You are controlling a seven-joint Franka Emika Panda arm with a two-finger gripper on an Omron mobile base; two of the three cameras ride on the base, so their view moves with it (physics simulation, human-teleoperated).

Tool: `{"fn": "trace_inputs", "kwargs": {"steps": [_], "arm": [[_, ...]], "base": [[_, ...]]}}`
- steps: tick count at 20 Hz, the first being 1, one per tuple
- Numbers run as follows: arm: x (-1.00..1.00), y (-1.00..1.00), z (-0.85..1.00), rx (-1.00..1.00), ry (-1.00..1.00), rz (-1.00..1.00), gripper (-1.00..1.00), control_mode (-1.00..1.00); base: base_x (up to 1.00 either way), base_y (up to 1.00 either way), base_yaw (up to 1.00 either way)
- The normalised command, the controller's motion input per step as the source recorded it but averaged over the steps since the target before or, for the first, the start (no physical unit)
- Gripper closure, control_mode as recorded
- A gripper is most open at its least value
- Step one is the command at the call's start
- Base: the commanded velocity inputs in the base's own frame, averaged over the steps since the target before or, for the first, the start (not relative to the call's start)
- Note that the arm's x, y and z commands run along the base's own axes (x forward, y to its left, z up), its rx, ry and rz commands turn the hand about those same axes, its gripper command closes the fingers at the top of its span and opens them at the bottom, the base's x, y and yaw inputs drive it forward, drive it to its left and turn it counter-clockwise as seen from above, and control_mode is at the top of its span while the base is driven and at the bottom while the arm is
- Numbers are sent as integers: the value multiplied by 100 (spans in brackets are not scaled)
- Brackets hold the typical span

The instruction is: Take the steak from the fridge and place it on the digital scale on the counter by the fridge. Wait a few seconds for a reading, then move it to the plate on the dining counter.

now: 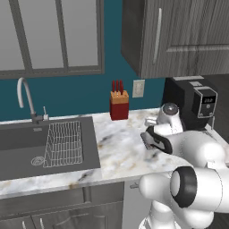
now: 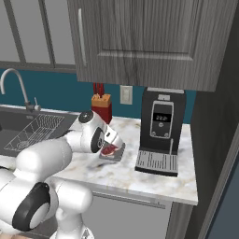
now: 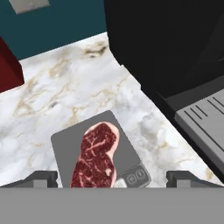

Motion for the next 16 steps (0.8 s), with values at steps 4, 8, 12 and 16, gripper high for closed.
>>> {"fn": "trace_inputs", "kwargs": {"steps": [4,8,12,16], "arm": [[0,0,23,10,0,1,-100,-100],[0,3,1,5,5,0,-100,-100],[0,0,0,0,5,0,-100,-100],[0,1,-6,0,2,0,-100,-100]], "base": [[0,0,0],[0,0,0],[0,0,0],[0,0,0]]}}
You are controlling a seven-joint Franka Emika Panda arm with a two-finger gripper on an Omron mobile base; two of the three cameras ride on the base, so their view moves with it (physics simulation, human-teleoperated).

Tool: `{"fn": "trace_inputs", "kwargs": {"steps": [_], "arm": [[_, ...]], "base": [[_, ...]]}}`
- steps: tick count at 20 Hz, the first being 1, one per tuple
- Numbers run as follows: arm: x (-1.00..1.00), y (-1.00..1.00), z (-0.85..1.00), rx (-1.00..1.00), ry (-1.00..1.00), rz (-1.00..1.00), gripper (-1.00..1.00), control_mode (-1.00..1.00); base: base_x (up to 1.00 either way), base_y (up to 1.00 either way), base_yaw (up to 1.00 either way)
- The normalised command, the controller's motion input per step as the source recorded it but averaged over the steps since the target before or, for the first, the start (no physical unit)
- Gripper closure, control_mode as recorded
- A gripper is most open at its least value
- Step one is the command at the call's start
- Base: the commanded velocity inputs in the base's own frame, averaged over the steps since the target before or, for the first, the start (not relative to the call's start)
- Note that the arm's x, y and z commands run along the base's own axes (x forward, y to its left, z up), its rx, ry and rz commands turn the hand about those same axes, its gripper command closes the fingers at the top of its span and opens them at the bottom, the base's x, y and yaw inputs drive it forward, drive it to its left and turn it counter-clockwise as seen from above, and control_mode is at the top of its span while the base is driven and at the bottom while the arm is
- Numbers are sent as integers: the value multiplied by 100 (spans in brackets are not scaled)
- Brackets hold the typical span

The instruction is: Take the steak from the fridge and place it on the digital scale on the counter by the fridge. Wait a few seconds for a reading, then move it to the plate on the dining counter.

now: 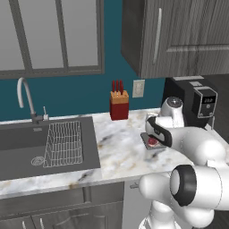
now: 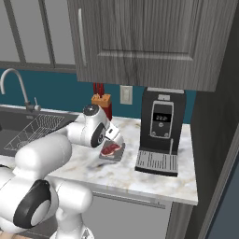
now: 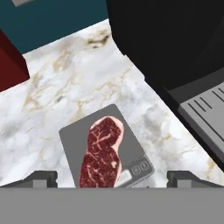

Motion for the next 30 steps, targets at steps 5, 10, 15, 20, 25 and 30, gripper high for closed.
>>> {"fn": "trace_inputs", "kwargs": {"steps": [5,10,15,20,25,30], "arm": [[0,2,-4,0,0,0,-100,-100],[0,2,-6,0,0,0,-100,-100],[0,0,-4,0,0,0,-100,-100],[0,0,-1,0,0,0,-100,-100],[0,0,0,0,0,0,-100,-100],[0,0,0,0,0,0,-100,-100]], "base": [[0,0,0],[0,0,0],[0,0,0],[0,0,0],[0,0,0],[0,0,0]]}}
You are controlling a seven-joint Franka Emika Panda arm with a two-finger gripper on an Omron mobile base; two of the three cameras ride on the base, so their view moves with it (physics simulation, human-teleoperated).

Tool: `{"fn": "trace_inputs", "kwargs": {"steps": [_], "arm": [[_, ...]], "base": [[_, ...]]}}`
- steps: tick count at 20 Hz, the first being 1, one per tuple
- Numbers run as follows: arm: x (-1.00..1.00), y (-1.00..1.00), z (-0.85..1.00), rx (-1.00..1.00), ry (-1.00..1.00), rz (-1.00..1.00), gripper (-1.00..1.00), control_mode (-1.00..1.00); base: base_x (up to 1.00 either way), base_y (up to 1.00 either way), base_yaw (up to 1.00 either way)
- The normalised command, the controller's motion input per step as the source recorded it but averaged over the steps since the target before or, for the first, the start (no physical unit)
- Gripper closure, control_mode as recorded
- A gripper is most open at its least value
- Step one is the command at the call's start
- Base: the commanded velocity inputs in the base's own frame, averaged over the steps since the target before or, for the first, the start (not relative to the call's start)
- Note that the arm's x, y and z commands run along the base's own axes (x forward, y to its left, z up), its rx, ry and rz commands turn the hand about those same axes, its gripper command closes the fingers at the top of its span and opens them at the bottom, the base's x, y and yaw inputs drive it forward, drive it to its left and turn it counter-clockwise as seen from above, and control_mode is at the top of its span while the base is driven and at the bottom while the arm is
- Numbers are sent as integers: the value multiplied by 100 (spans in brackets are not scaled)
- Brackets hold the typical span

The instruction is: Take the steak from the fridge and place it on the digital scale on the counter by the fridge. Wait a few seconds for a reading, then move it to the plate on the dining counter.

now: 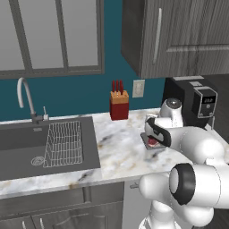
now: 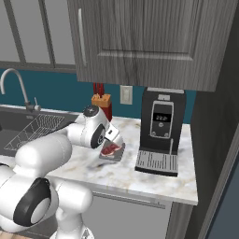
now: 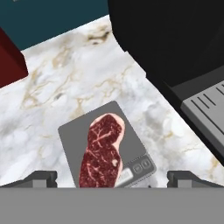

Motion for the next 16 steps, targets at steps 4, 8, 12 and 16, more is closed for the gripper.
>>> {"fn": "trace_inputs", "kwargs": {"steps": [4,8,12,16], "arm": [[0,0,0,0,0,0,-100,-100],[-1,1,0,0,0,1,-100,-100],[-1,3,0,0,0,1,-100,-100],[0,1,0,0,0,1,-100,-100]], "base": [[0,0,0],[0,0,0],[0,0,0],[0,0,0]]}}
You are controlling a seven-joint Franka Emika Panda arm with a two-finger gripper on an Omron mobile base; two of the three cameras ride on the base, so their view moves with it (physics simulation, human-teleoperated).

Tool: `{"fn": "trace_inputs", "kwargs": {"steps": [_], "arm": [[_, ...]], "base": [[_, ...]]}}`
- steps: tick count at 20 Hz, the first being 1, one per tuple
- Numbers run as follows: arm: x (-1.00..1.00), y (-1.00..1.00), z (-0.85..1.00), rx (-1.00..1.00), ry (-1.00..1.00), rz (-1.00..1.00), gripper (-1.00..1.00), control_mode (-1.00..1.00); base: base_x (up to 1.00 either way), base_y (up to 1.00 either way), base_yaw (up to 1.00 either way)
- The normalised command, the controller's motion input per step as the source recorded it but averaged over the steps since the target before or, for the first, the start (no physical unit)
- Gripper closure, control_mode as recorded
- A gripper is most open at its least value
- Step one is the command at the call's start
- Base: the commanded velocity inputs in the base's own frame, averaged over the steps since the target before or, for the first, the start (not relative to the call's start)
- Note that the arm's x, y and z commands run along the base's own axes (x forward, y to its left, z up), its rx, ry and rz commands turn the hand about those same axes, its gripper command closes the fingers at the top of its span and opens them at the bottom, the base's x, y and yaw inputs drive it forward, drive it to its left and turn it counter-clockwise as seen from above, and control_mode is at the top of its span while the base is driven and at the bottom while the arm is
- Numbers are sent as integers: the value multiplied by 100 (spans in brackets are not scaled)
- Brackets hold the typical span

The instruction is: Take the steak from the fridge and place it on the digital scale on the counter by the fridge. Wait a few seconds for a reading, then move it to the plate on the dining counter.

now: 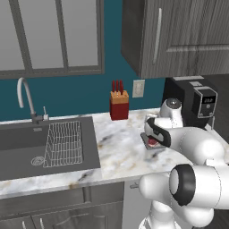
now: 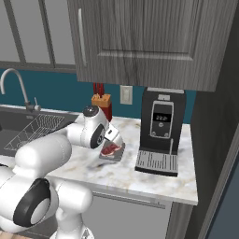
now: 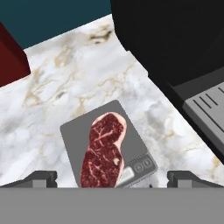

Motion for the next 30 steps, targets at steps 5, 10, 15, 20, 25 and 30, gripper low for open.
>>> {"fn": "trace_inputs", "kwargs": {"steps": [5,10,15,20,25,30], "arm": [[-1,0,-2,0,0,1,-100,-100],[-2,0,-3,0,0,2,-100,-100],[0,0,-2,0,0,1,-100,-100],[0,0,-2,0,0,1,-100,-100],[0,0,-1,0,0,1,-100,-100],[0,0,-1,0,0,1,-100,-100]], "base": [[0,0,0],[0,0,0],[0,0,0],[0,0,0],[0,0,0],[0,0,0]]}}
